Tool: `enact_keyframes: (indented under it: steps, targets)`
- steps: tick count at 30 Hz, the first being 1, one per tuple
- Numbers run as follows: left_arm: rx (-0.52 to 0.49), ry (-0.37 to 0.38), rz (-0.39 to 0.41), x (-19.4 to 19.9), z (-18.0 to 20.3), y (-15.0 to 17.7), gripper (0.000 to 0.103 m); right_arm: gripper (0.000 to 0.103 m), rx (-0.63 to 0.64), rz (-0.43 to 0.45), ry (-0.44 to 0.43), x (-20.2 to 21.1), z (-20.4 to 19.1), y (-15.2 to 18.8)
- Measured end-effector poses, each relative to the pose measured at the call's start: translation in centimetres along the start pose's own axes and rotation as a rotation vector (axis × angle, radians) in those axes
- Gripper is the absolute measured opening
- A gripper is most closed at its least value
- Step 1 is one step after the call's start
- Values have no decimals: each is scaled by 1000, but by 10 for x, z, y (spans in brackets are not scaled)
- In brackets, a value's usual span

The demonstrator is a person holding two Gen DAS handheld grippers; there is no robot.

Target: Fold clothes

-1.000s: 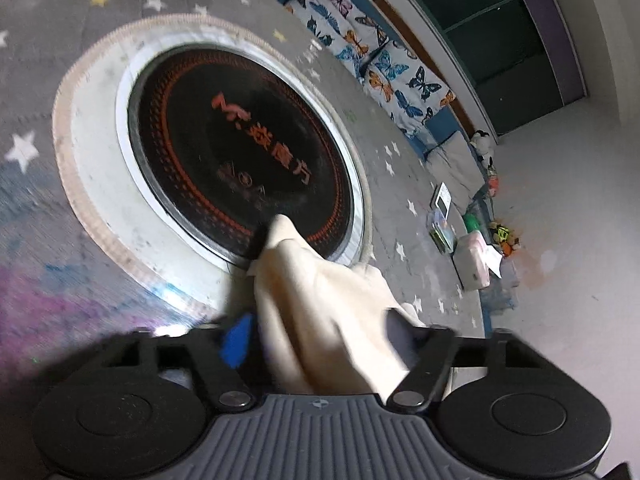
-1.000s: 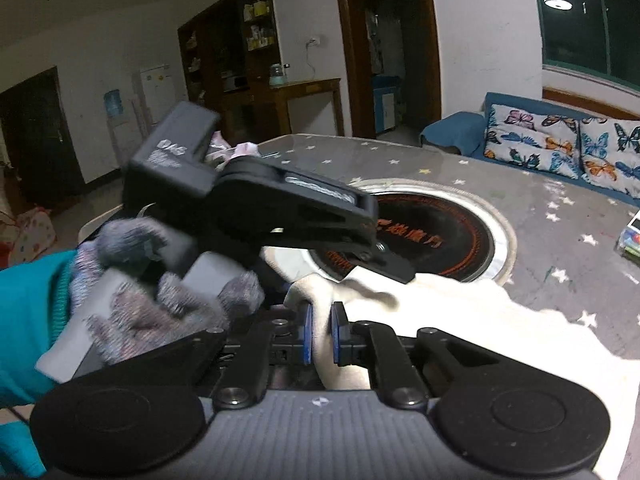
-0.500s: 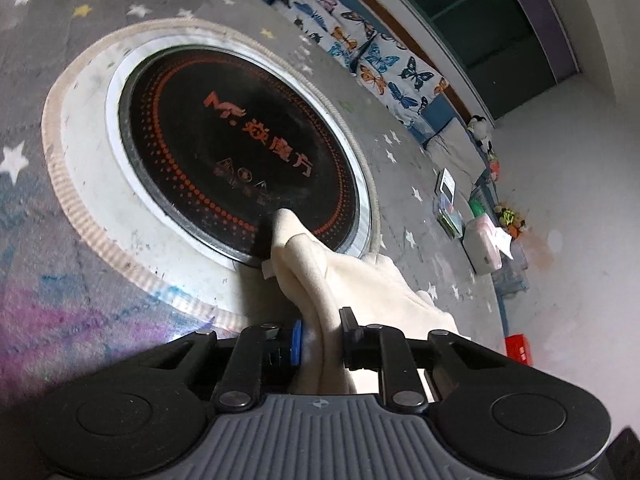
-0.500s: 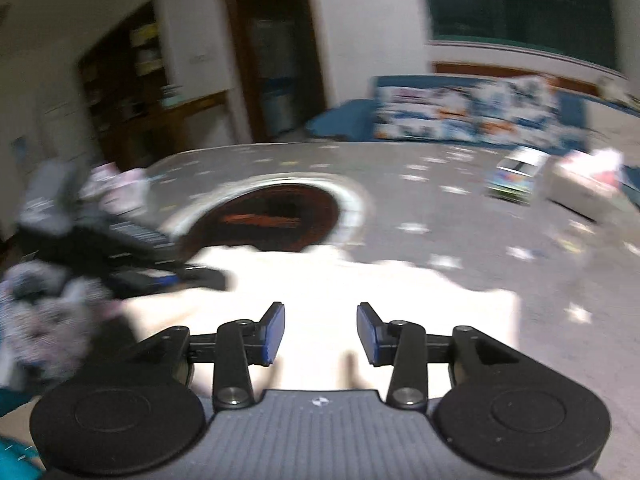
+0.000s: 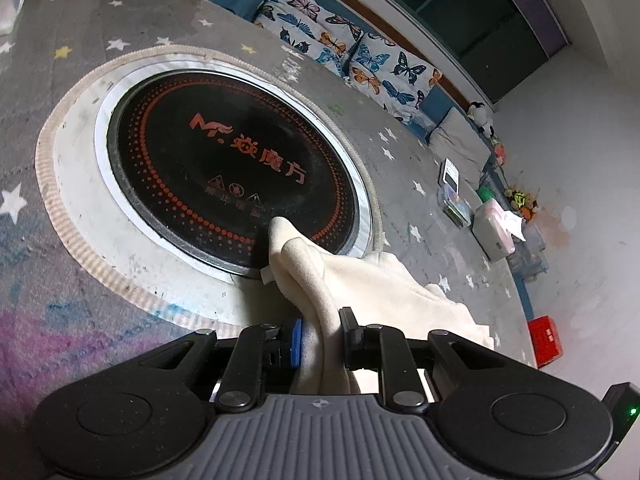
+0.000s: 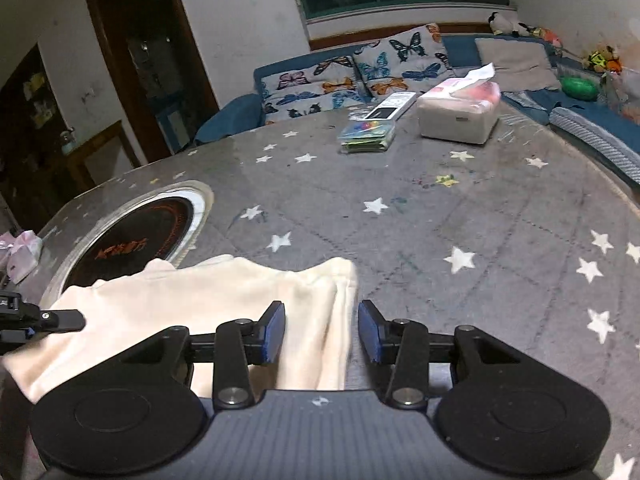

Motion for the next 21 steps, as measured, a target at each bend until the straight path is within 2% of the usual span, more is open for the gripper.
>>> enact_keyframes:
  steps: [1, 2, 5, 9, 13, 21]
  targets:
    - [-13, 2, 3, 0, 3, 0, 20, 28, -5, -2, -10, -1, -1, 0]
    - [-26, 4, 6, 1, 5, -1, 20, 23, -9, -5, -20, -3, -2, 1]
    - [-66, 10, 15, 2, 14, -2, 19, 11, -12, 11, -29, 3, -6, 2]
    - [-119, 17, 28, 3, 24, -3, 17, 10, -31, 66, -37, 19, -4, -7]
    - [-176, 65, 31, -3, 51, -7, 16, 9, -12, 121, -26, 39, -2, -20]
    - [-256, 157, -5, -37, 115, 5, 14, 9, 30, 210, 105, 69, 35, -51]
Point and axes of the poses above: each gripper's, at about its wrist camera, not at the fingertips, and x roughly against the way its jaws point, z to its right, y to its underside, the point moved 1 cm from there along -x, roughly the way its jaws point, and after that the axes turned 15 degrees about z, right-handed, at the moved point
